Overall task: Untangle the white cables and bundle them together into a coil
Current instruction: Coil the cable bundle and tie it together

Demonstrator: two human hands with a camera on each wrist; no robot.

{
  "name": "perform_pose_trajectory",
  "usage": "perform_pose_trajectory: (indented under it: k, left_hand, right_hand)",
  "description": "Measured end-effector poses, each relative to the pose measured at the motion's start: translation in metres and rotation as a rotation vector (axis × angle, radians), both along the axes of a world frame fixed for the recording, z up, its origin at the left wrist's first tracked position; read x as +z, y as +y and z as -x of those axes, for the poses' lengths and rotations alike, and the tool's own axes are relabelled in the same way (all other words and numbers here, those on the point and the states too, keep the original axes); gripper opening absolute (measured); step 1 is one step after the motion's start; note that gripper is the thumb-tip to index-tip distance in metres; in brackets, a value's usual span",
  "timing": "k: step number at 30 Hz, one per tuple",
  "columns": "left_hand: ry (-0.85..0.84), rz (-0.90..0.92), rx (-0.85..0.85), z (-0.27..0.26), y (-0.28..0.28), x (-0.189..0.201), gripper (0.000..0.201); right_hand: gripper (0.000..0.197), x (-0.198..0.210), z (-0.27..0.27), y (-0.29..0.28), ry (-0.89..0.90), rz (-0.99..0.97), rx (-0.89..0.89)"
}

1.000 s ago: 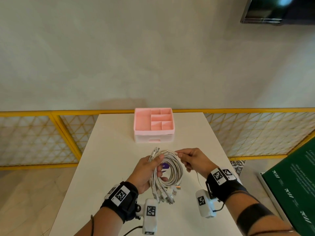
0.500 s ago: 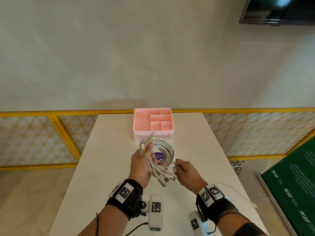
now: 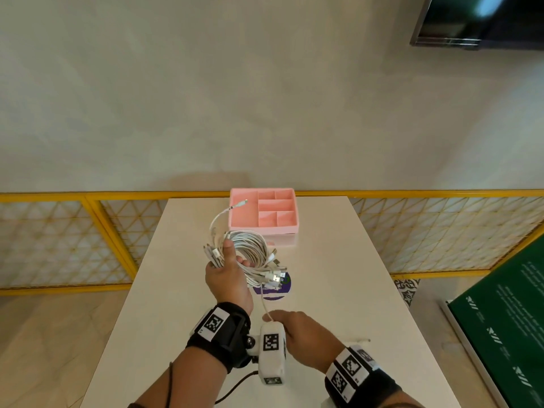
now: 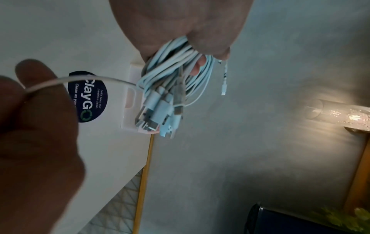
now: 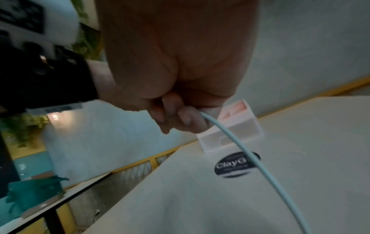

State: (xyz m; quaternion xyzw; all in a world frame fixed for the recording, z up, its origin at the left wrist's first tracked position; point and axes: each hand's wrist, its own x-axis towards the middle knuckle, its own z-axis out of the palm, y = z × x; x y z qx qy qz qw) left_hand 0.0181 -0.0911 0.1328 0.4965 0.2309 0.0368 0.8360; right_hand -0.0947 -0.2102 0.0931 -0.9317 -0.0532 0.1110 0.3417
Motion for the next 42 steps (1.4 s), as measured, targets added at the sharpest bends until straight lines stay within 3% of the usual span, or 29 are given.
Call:
perform_pose_trajectory:
  k: [4,9,13,17,19,23,33,37,42]
  left_hand:
    - [-0.067,-0.185,-0.043,0.005,0.001,-0.009,0.045]
    - [-0.131,-0.394,-0.337,0.019,-0.001,-0.029,0.06]
    - [-0.131,-0.385,-0.627,0.03,-0.003,-0.034,0.069]
    - [-0.128,-0.303,-0.81,0.04,-0.005,-0.026,0.084]
    - [-0.145,-0.268,-0.887,0.042,-0.003,-0.023,0.078]
    - [-0.137,-0.177,-0.993,0.045,0.001,-0.017,0.033]
    - [-0.01,0.149,-0.869,0.03,0.004,-0.007,0.042]
    - [-0.042,0.15,-0.792,0.028,0.001,0.001,0.036]
    - [-0.026,0.166,-0.599,0.01,0.007,0.0,0.032]
  right_hand:
    - [0.03,0.036,-0.009,0.008,-0.105,0.14,0.139]
    - [0.022,0.08,-0.033,0.006,-0.085,0.234,0.241]
    - [0.013,0.11,-0.049,-0.007,-0.071,0.275,0.179]
    - [0.011,0.119,-0.06,-0.023,-0.118,0.216,0.062]
    - [0.009,0.118,-0.065,-0.035,-0.172,0.164,-0.013]
    - [0.006,0.097,-0.071,-0.061,-0.112,-0.04,-0.109]
    - [0.022,0.049,-0.044,-0.066,-0.092,-0.438,-0.358]
    - [0.024,0.043,-0.035,-0.047,-0.095,-0.687,-0.524]
    - [0.027,0.034,-0.035,-0.047,-0.16,-0.637,-0.57]
